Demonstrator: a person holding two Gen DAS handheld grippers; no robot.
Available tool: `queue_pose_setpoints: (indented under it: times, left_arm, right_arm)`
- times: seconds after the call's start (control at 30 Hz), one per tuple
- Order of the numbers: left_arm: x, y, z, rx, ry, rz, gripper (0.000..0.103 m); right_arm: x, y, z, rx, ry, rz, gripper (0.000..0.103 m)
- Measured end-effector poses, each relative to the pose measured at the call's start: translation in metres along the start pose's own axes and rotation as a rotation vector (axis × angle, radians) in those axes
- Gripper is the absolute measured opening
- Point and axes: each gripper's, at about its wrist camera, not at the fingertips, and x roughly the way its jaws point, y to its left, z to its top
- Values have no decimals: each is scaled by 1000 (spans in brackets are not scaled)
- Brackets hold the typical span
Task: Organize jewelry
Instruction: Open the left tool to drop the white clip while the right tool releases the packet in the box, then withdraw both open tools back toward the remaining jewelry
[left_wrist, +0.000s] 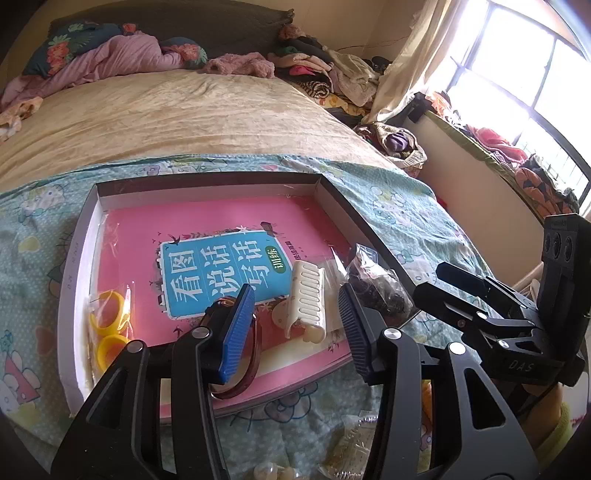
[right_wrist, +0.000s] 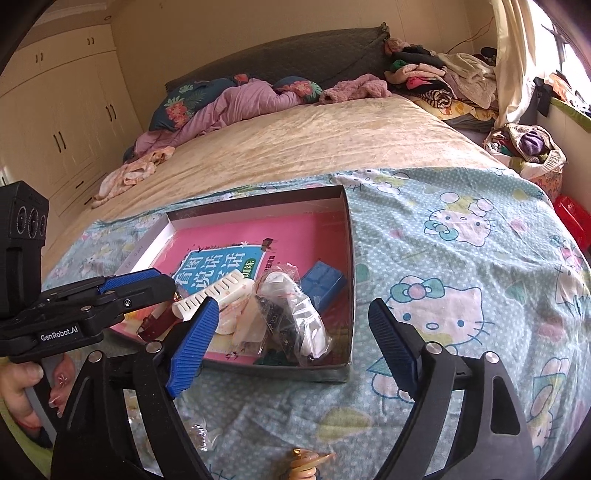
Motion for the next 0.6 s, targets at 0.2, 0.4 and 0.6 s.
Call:
queue_pose_setpoints:
  times: [0.2,0.4,0.6]
  left_arm:
    - [-16,2,0,-18,-26,6,76]
    - [-38,1,1,-25,-64,11,93]
    - [-59,-1,2,-34,-93,6,93]
  right_arm:
    - [-18,6,1,3,-27,12,88]
    - [-40,13,4,2,-62,16,88]
    - [-64,13,5,23,-99,18,88]
